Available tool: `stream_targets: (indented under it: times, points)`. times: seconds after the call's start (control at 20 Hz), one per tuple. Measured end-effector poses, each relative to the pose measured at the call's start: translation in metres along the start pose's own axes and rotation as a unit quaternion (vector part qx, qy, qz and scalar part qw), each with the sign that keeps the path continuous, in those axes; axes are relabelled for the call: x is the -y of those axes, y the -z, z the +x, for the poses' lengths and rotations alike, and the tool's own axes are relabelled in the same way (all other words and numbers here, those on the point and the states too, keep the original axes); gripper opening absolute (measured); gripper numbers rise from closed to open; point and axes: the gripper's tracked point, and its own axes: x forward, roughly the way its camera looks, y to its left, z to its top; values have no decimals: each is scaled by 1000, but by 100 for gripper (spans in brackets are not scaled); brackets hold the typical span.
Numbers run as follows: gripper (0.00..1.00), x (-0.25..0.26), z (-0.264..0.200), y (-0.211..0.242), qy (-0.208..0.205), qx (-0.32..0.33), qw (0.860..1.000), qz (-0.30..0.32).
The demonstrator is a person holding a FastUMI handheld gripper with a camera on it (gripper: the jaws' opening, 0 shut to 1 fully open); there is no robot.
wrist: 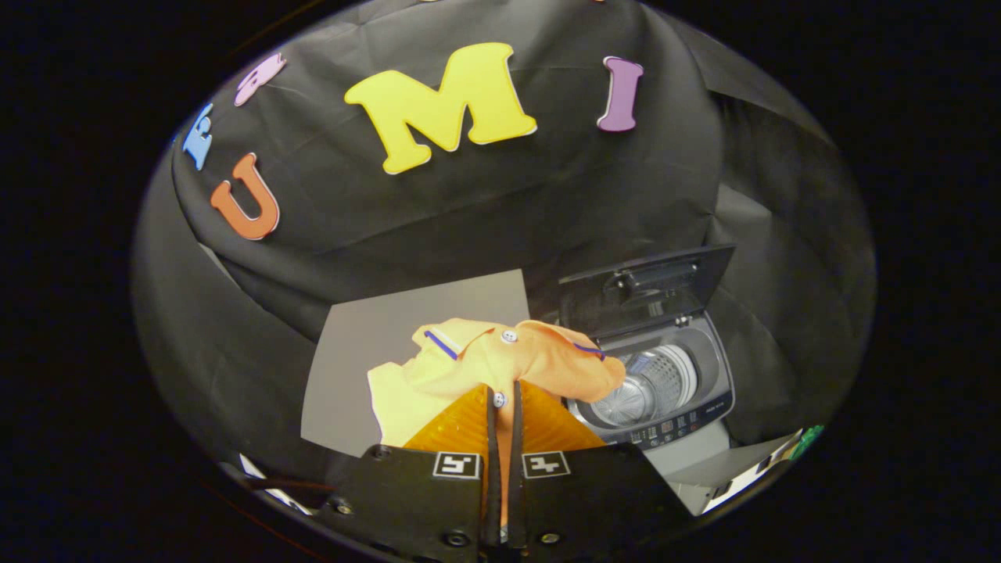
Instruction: Put the clothes into the washing machine and then close the washing machine lid.
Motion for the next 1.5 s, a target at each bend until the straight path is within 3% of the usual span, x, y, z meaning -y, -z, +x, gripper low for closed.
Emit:
stream_targets:
  times: [0.35, 0.6, 1.25, 1.5]
  points:
    - [7, 46, -30, 27, 15, 16, 997, 70]
    - [7, 89, -44, 19, 24, 32, 995, 90]
    - [7, 179, -26, -35, -31, 11, 996, 85]
    - [7, 199, 1, -32, -33, -4, 998, 58]
